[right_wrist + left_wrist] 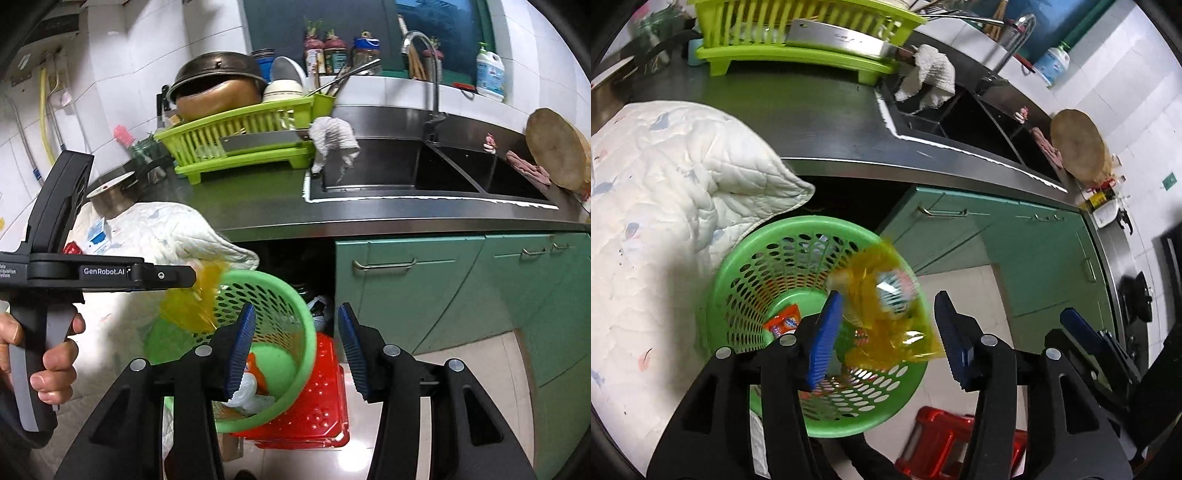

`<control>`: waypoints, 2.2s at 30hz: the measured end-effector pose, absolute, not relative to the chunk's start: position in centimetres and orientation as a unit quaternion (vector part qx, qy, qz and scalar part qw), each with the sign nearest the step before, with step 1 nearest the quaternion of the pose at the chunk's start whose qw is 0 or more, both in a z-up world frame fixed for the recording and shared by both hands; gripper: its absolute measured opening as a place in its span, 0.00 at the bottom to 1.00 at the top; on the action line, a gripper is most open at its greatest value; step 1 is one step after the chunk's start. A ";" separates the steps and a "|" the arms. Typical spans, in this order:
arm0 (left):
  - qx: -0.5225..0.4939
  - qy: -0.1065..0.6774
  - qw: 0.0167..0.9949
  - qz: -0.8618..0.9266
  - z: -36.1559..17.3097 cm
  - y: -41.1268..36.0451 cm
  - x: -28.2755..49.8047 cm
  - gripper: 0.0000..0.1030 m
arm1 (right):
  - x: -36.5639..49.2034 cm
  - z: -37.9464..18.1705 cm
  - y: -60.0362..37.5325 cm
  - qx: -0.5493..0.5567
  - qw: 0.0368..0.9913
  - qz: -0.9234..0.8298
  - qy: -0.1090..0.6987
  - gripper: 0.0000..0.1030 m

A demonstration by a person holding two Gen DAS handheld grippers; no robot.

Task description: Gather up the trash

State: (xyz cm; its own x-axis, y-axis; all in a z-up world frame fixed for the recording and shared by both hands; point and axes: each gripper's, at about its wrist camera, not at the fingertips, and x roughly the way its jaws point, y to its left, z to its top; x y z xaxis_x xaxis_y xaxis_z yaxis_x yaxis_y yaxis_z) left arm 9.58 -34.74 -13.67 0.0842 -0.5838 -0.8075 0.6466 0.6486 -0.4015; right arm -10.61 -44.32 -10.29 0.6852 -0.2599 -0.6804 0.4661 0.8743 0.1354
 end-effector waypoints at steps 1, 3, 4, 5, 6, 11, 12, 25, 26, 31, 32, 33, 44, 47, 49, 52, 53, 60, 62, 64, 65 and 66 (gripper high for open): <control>0.030 0.532 0.735 -0.419 -13.7 -34.8 9.5 0.51 | -10.7 -10.3 -44.5 0.153 0.905 -0.201 0.341 0.44; 0.031 0.532 0.736 -0.418 -13.6 -35.0 9.5 0.52 | -10.9 -10.3 -44.6 0.153 0.906 -0.203 0.339 0.44; 0.031 0.532 0.736 -0.418 -13.5 -35.0 9.5 0.52 | -10.9 -10.2 -44.7 0.155 0.906 -0.202 0.339 0.44; 0.030 0.531 0.738 -0.416 -13.5 -34.8 9.5 0.52 | -10.9 -10.2 -44.8 0.156 0.906 -0.201 0.338 0.44; 0.028 0.532 0.738 -0.414 -13.4 -34.7 9.6 0.52 | -10.9 -10.1 -44.8 0.155 0.907 -0.201 0.337 0.44; 0.018 0.520 0.754 -0.401 -12.2 -32.9 9.8 0.52 | -10.3 -9.8 -44.5 0.152 0.910 -0.193 0.335 0.47; 0.016 0.517 0.758 -0.398 -11.9 -32.4 9.9 0.52 | -10.1 -9.7 -44.3 0.151 0.911 -0.190 0.334 0.47; -0.009 0.476 0.834 -0.279 -8.8 -21.0 12.2 0.52 | -5.1 -8.2 -39.9 0.125 0.930 -0.117 0.326 0.51; -0.013 0.474 0.839 -0.267 -8.6 -19.7 12.5 0.52 | -4.7 -8.1 -39.5 0.124 0.931 -0.110 0.326 0.51; -0.037 0.466 0.862 -0.196 -8.0 -12.9 14.0 0.52 | -2.5 -7.5 -36.9 0.112 0.937 -0.073 0.324 0.52; -0.043 0.463 0.868 -0.177 -7.9 -11.0 14.4 0.52 | -2.1 -7.5 -36.3 0.108 0.937 -0.066 0.325 0.53; -0.047 0.462 0.870 -0.167 -8.0 -10.0 14.7 0.52 | -1.8 -7.4 -35.8 0.105 0.938 -0.061 0.325 0.53; -0.088 0.472 0.874 -0.072 -10.3 1.5 17.3 0.50 | 2.1 -7.2 -29.7 0.079 0.939 0.006 0.334 0.53; -0.094 0.479 0.870 -0.073 -11.2 2.2 17.6 0.50 | 2.7 -7.3 -28.5 0.074 0.939 0.019 0.336 0.54; -0.093 0.483 0.867 -0.075 -11.8 2.4 17.6 0.50 | 3.2 -7.4 -27.8 0.070 0.938 0.025 0.338 0.54; -0.089 0.489 0.864 -0.076 -12.6 2.5 17.7 0.48 | 4.0 -7.7 -26.8 0.065 0.937 0.035 0.342 0.54; -0.089 0.491 0.864 -0.075 -12.8 2.6 17.8 0.46 | 4.1 -7.8 -26.6 0.064 0.936 0.037 0.343 0.54; -0.087 0.497 0.860 -0.077 -13.5 3.0 17.9 0.46 | 5.7 -8.0 -25.1 0.054 0.934 0.059 0.348 0.54; -0.088 0.503 0.856 -0.081 -13.8 2.9 18.0 0.46 | 6.0 -8.0 -24.7 0.053 0.934 0.065 0.348 0.54; -0.086 0.505 0.855 -0.081 -13.9 2.9 18.0 0.46 | 6.3 -8.0 -24.3 0.052 0.933 0.070 0.349 0.54; -0.084 0.505 0.855 -0.081 -13.9 2.8 18.0 0.46 | 6.4 -8.0 -24.1 0.051 0.933 0.072 0.350 0.54; -0.083 0.507 0.854 -0.080 -14.0 2.7 18.0 0.48 | 6.6 -8.1 -23.9 0.050 0.932 0.074 0.350 0.54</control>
